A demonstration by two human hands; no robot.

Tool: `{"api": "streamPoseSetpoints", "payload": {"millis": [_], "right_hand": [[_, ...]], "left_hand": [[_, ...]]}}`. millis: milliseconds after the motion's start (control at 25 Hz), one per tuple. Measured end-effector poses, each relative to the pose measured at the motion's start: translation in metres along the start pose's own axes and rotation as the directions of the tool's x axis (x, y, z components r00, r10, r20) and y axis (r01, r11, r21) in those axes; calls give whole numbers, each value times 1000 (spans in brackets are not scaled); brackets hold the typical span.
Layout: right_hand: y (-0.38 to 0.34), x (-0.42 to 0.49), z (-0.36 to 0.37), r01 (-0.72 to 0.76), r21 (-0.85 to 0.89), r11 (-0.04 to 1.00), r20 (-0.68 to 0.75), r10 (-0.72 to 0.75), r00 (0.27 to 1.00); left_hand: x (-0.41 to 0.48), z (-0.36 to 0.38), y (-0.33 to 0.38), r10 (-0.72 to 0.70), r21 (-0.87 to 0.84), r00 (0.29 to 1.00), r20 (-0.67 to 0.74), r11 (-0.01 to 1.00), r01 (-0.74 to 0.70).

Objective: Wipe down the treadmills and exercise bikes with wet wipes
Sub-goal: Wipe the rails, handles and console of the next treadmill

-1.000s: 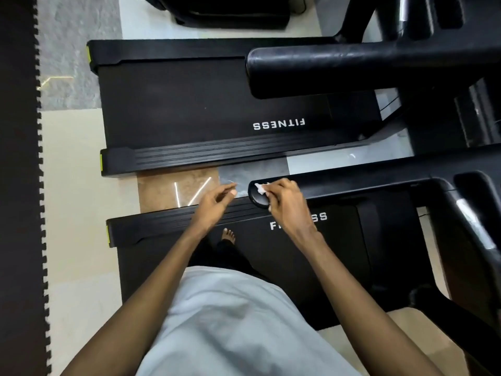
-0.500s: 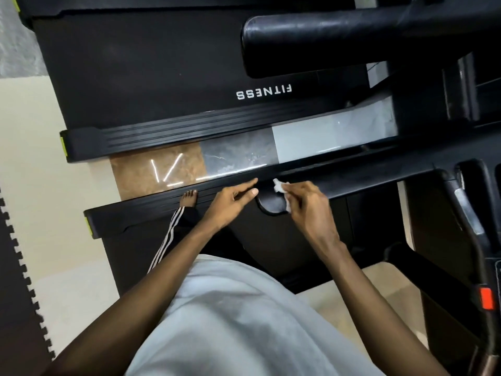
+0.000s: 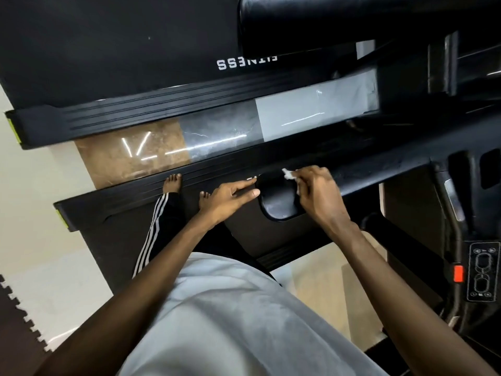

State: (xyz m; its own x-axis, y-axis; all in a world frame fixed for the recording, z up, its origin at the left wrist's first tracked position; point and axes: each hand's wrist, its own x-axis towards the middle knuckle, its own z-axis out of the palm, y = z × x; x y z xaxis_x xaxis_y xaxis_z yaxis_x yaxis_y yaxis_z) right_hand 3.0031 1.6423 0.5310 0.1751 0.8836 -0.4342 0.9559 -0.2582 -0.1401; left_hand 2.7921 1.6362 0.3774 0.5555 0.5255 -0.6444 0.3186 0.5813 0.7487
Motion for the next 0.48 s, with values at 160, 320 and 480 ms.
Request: {"api": "streamPoseSetpoints", "payload": {"millis": [160, 320, 480], "right_hand": [[-9, 16, 9, 110, -52, 993, 122, -103, 987], [-12, 44, 7, 26, -360, 932, 258, 73, 963], [-24, 45, 19, 227, -239, 944, 498, -81, 863]], "left_hand": [[3, -3, 5, -7, -41, 999, 31, 999, 8], [-2, -7, 17, -14, -70, 998, 58, 997, 18], [-4, -9, 20, -2, -100, 998, 68, 995, 8]]}}
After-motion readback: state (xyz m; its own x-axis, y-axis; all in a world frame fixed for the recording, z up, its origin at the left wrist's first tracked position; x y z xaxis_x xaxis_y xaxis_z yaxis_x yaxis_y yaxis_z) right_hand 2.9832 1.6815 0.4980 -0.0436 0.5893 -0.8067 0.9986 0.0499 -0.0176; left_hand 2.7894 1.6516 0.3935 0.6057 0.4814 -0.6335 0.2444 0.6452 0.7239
